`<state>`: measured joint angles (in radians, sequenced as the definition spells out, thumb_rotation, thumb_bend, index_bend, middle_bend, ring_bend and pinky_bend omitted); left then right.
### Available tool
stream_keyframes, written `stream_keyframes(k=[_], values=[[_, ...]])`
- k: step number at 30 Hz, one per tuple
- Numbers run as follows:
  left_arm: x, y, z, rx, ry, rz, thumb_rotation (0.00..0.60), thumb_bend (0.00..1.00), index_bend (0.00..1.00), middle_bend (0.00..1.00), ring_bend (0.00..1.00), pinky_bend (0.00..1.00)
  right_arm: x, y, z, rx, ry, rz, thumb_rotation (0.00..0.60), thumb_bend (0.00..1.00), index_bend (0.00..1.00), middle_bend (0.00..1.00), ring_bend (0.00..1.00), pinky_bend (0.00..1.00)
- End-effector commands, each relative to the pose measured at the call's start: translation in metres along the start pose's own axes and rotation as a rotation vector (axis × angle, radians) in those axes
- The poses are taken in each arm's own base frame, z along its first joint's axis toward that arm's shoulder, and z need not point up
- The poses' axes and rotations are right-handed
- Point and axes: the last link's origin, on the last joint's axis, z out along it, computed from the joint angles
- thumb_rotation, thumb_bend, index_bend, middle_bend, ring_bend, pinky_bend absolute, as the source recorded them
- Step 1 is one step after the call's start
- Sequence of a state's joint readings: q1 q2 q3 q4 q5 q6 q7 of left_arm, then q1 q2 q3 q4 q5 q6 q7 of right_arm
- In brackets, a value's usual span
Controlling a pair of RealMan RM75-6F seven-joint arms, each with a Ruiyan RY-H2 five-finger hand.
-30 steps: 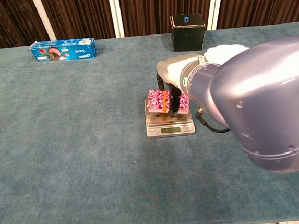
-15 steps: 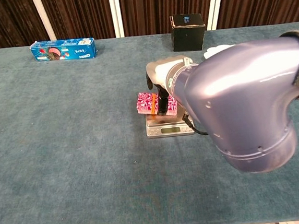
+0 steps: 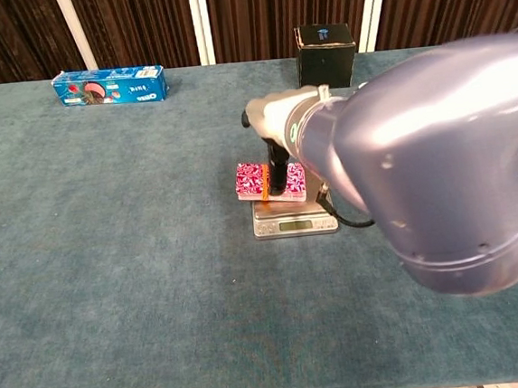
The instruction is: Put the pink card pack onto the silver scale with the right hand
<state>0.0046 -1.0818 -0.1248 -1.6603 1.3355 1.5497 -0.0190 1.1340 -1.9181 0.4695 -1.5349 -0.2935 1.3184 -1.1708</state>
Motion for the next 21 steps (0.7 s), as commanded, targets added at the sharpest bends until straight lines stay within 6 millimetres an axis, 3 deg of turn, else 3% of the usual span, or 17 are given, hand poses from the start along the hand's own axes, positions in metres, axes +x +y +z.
stream_keyframes(k=[1,8,12,16,21], values=[[0.000,0.000,0.000,0.000,0.000,0.002,0.600,0.67,0.07,0.00,0.00,0.00,0.024,0.017,-0.011,0.007,0.068,0.068,0.600,0.34,0.02,0.05,0.00,0.00],[-0.001,0.002,-0.003,-0.010,0.001,0.015,0.600,0.67,0.07,0.00,0.00,0.00,0.066,0.077,-0.039,0.007,0.144,0.176,0.600,0.34,0.02,0.05,0.00,0.00],[-0.003,0.006,-0.003,-0.020,-0.002,0.021,0.600,0.67,0.07,0.00,0.00,0.00,0.076,0.122,-0.064,0.002,0.233,0.222,0.600,0.34,0.00,0.05,0.00,0.00],[-0.005,0.008,-0.004,-0.028,-0.004,0.034,0.600,0.67,0.07,0.00,0.00,0.00,0.064,0.177,-0.096,-0.038,0.311,0.231,0.600,0.34,0.00,0.05,0.00,0.00],[-0.007,0.008,-0.004,-0.024,-0.008,0.047,0.600,0.67,0.07,0.00,0.00,0.00,0.020,0.250,-0.154,-0.077,0.393,0.229,0.600,0.34,0.00,0.05,0.00,0.00]])
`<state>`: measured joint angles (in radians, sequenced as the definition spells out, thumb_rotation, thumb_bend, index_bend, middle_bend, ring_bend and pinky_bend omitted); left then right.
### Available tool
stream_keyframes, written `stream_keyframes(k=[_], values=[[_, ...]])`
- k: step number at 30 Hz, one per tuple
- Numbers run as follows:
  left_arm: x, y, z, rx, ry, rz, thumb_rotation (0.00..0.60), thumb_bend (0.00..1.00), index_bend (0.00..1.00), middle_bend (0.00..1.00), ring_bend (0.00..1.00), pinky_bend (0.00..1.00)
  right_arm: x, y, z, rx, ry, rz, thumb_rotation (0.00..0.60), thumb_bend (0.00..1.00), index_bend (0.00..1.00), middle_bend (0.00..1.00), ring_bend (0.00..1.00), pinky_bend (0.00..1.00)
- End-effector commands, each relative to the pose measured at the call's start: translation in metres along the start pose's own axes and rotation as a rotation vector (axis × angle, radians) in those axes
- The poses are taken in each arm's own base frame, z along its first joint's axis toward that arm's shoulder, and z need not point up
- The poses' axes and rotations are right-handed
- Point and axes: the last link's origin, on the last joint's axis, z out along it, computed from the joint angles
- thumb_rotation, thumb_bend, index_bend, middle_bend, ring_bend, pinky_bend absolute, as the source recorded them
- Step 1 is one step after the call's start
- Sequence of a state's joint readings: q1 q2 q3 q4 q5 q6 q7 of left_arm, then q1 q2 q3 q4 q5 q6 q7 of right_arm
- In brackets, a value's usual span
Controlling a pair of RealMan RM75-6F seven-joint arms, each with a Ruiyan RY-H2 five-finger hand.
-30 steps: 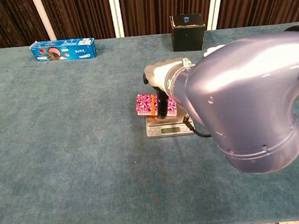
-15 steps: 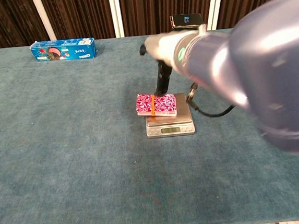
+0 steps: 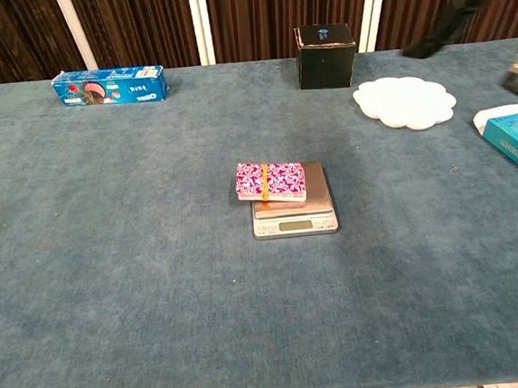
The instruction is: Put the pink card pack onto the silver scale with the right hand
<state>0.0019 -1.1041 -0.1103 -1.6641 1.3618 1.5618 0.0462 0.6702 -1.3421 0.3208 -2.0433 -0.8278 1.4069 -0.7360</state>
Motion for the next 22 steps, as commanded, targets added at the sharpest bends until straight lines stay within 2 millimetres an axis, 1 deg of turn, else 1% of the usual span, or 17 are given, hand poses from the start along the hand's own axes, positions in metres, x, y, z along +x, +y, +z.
stream_keyframes(k=[1,3,5,10,11,14,17,22], values=[[-0.001,0.000,0.000,0.000,-0.001,0.008,0.600,0.67,0.07,0.00,0.00,0.00,-0.004,0.093,-0.085,-0.050,0.069,0.012,0.600,0.34,0.00,0.05,0.00,0.00],[-0.001,0.001,0.000,-0.001,0.002,0.012,0.600,0.67,0.07,0.00,0.00,0.00,-0.009,0.111,-0.110,-0.056,0.095,0.030,0.600,0.34,0.00,0.05,0.00,0.00],[-0.001,0.001,0.000,0.000,0.005,0.014,0.600,0.67,0.07,0.00,0.00,0.00,-0.013,0.126,-0.131,-0.050,0.114,0.034,0.600,0.34,0.00,0.05,0.00,0.00],[0.000,0.001,-0.001,0.001,0.014,0.007,0.600,0.67,0.07,0.00,0.00,0.00,-0.027,0.149,-0.173,-0.021,0.093,-0.026,0.600,0.34,0.00,0.03,0.00,0.00],[0.000,0.000,-0.001,0.001,0.014,0.005,0.600,0.67,0.07,0.00,0.00,0.00,-0.029,0.151,-0.178,-0.016,0.092,-0.036,0.600,0.34,0.00,0.02,0.00,0.00],[0.000,0.000,0.000,0.009,0.013,-0.007,0.600,0.67,0.07,0.00,0.00,0.00,-0.032,0.154,-0.184,-0.007,0.100,-0.062,0.600,0.34,0.00,0.01,0.00,0.00],[0.001,-0.001,0.000,0.015,0.013,-0.015,0.600,0.67,0.07,0.00,0.00,0.00,-0.029,0.157,-0.183,-0.004,0.140,-0.110,0.600,0.34,0.00,0.00,0.00,0.00],[0.002,-0.001,0.001,0.014,0.013,-0.021,0.600,0.67,0.07,0.00,0.00,0.00,-0.031,0.161,-0.183,-0.021,0.130,-0.132,0.600,0.34,0.00,0.00,0.00,0.00]])
